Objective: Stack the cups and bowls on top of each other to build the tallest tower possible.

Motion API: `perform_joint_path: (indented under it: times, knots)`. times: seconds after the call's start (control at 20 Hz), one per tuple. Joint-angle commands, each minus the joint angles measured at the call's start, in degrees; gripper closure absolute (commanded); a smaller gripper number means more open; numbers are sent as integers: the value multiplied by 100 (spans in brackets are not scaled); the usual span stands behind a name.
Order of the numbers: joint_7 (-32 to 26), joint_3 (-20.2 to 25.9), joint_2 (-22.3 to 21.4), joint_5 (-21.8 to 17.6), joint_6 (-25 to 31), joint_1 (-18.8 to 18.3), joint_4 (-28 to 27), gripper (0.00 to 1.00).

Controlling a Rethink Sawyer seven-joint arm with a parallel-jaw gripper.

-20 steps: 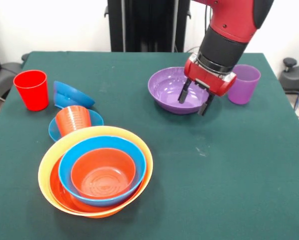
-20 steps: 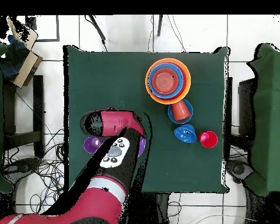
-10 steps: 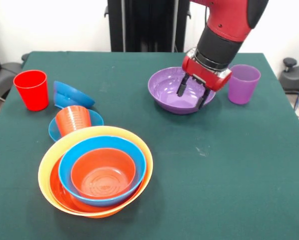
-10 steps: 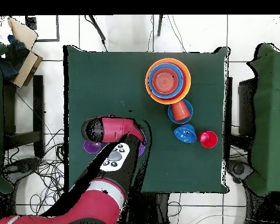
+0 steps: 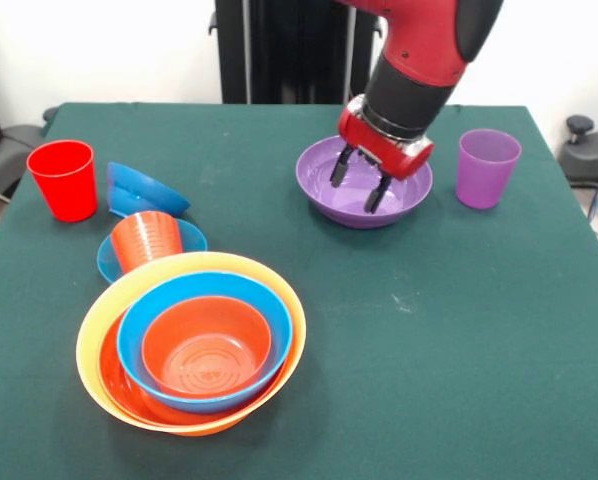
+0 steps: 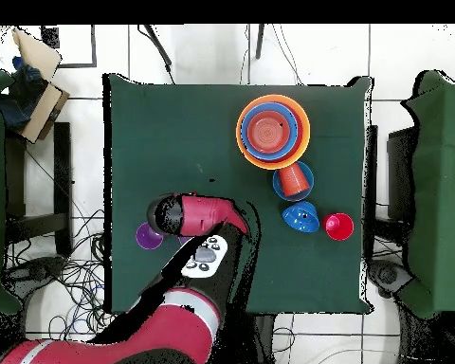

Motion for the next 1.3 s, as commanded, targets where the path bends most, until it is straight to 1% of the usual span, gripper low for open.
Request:
perform_joint_path:
  times: [0.05,0.35,0.8,0.9,0.95,1.05,1.3]
  knots:
    - [695,875,310,203,-644,-287,183,0]
    - [703,990,291,184,-798,-325,237,0]
    - [685,1085,190,226,-623,-365,266,0]
    - [660,1074,136,225,-462,-358,254,0]
    - [624,1020,45,215,-207,-318,252,0]
    - [619,966,-47,221,16,-281,221,0]
    - [602,986,-174,286,473,-262,70,0]
